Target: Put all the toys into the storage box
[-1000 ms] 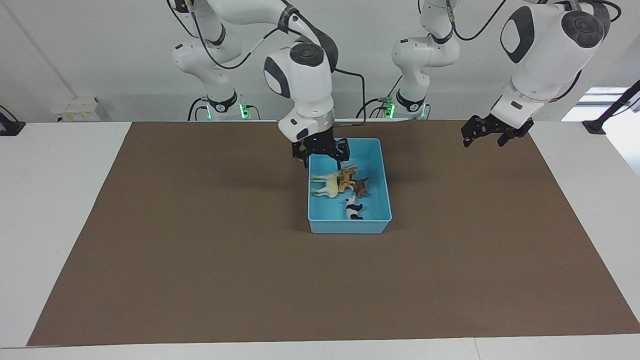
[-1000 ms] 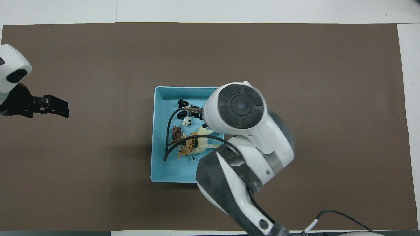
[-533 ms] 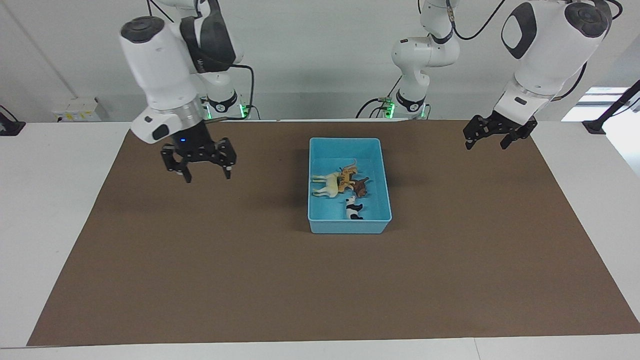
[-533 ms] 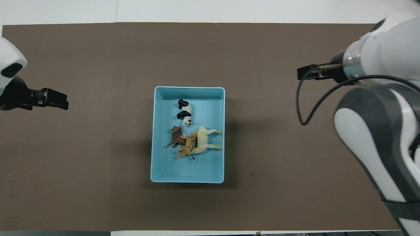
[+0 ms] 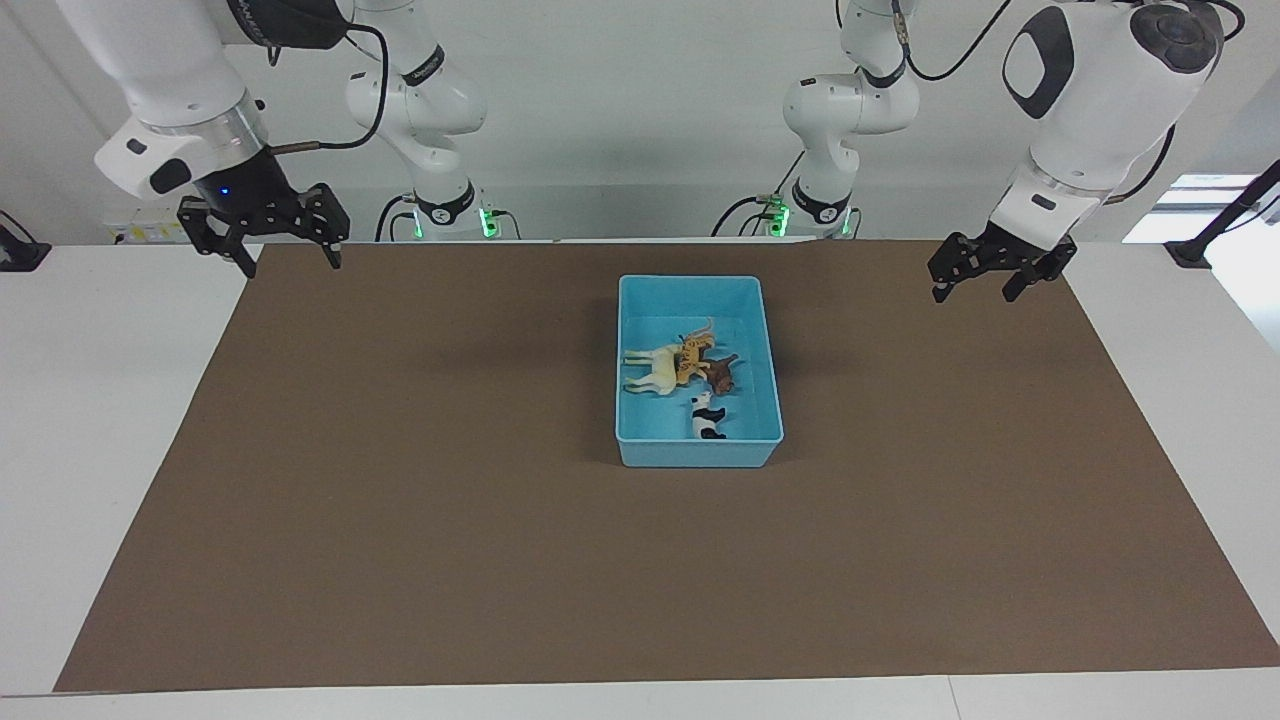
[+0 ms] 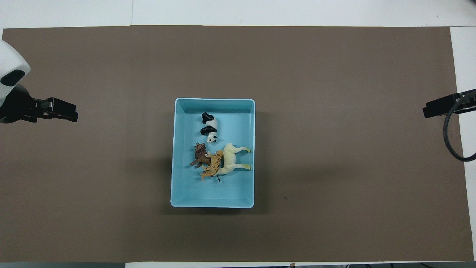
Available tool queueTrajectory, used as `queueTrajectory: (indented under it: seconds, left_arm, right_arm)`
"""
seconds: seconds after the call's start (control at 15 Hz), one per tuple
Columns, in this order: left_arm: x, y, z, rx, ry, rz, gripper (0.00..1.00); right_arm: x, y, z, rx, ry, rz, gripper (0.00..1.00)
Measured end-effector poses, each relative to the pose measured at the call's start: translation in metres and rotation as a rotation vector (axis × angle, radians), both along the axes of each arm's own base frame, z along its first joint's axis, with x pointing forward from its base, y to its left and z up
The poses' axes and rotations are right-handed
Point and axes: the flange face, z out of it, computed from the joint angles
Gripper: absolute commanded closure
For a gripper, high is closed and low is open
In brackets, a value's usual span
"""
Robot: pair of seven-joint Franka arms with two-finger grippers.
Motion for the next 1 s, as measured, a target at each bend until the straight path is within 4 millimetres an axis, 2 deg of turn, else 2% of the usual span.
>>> queueTrajectory:
  seconds: [0.2, 0.73, 1.0]
  left_arm:
    - [0.0, -0.001, 0.0, 0.0, 0.0, -0.002, 0.0]
    - [0.0, -0.001, 0.0, 0.0, 0.001, -0.002, 0.0]
    - [0.0, -0.002, 0.0, 0.0, 0.001, -0.003, 0.0]
  right_arm:
    - [-0.002, -0.014, -0.004, -0.001, 0.028, -0.027, 0.0]
    - [-0.022, -0.021, 0.004, -0.008, 0.026, -0.06, 0.0]
    - [-0.031, -0.022, -0.002, -0.007, 0.073, -0.065, 0.0]
